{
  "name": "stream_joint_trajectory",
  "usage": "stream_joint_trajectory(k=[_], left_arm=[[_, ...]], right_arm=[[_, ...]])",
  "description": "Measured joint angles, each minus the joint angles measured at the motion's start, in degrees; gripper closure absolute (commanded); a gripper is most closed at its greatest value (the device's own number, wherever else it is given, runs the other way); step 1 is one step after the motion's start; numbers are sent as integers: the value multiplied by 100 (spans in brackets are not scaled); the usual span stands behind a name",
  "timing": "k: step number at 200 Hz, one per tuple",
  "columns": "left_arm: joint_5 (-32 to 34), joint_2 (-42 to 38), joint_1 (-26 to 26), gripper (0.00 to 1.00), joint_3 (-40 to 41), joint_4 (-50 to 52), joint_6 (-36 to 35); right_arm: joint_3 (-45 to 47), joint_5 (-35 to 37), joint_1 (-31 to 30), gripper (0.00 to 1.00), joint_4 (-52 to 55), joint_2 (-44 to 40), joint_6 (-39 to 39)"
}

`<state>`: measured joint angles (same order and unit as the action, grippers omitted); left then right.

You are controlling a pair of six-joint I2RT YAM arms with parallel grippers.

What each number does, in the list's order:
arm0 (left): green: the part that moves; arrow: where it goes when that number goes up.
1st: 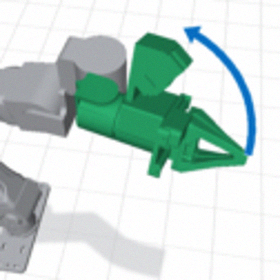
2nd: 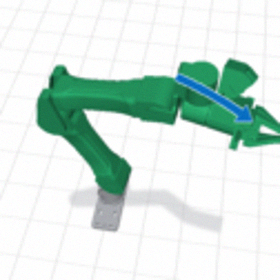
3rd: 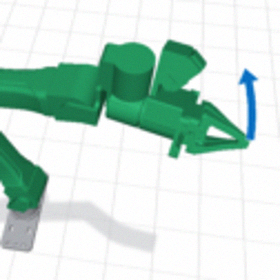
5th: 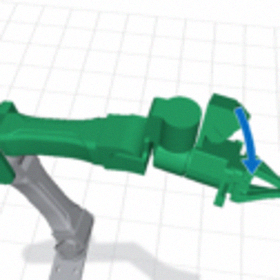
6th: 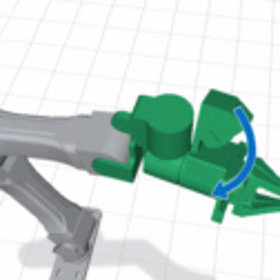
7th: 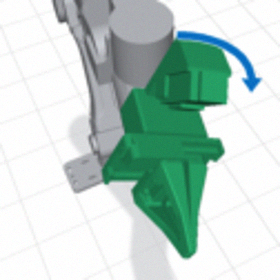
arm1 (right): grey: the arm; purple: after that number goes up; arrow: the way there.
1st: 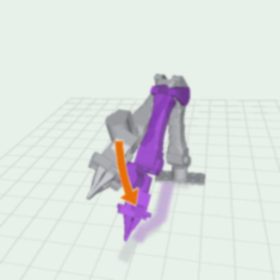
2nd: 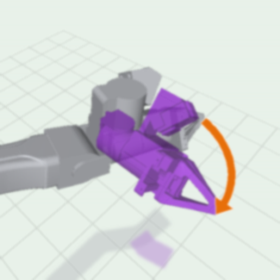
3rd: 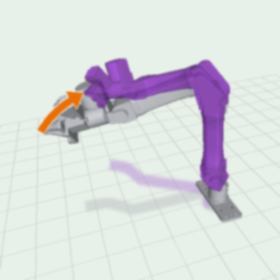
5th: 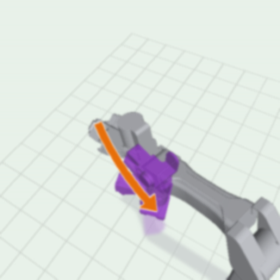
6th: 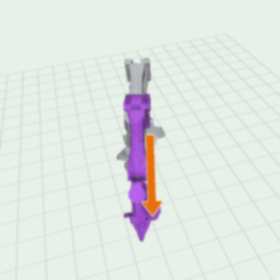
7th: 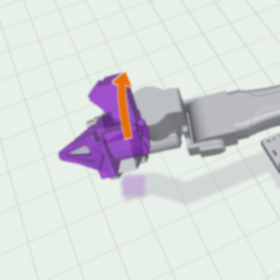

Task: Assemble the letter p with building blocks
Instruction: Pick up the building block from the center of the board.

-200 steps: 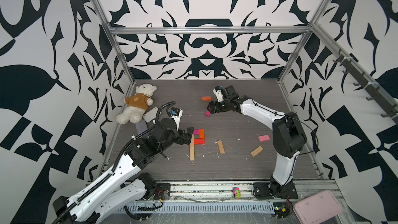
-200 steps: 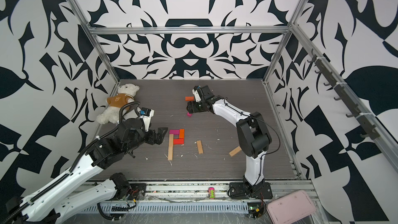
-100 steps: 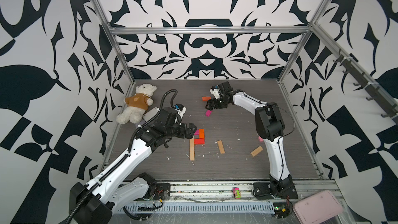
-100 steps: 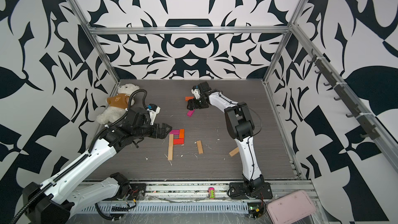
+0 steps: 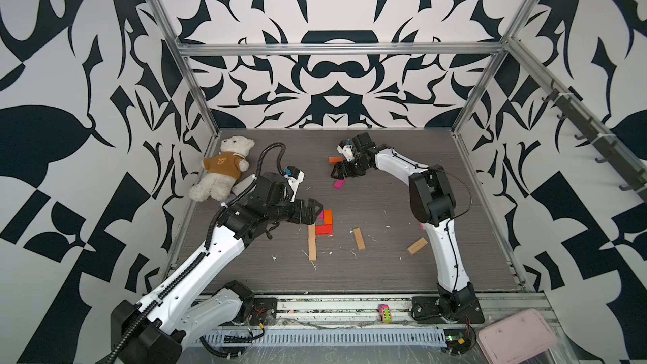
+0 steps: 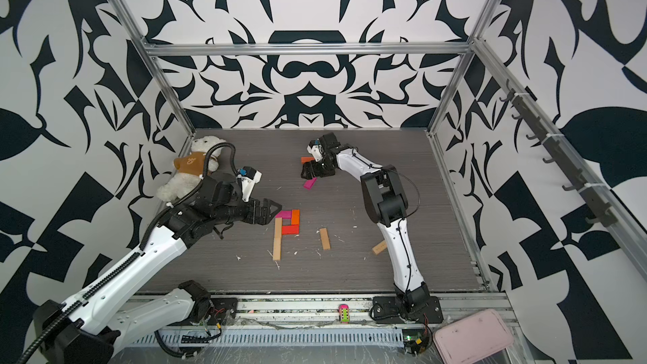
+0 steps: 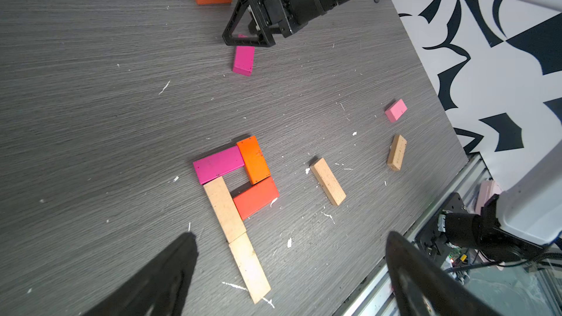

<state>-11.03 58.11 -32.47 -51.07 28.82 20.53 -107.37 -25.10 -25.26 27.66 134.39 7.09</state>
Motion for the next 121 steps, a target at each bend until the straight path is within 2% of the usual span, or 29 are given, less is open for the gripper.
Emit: stream_joint_trajectory(k=[69,121], left_arm=[[-166,-50,0,1,2,-7,2],[-234,-208,0,1,11,4,2]], right_arm=[[448,133,-251,19,-157,-251,-90],[990,750,-525,27,-221,-614,-52]])
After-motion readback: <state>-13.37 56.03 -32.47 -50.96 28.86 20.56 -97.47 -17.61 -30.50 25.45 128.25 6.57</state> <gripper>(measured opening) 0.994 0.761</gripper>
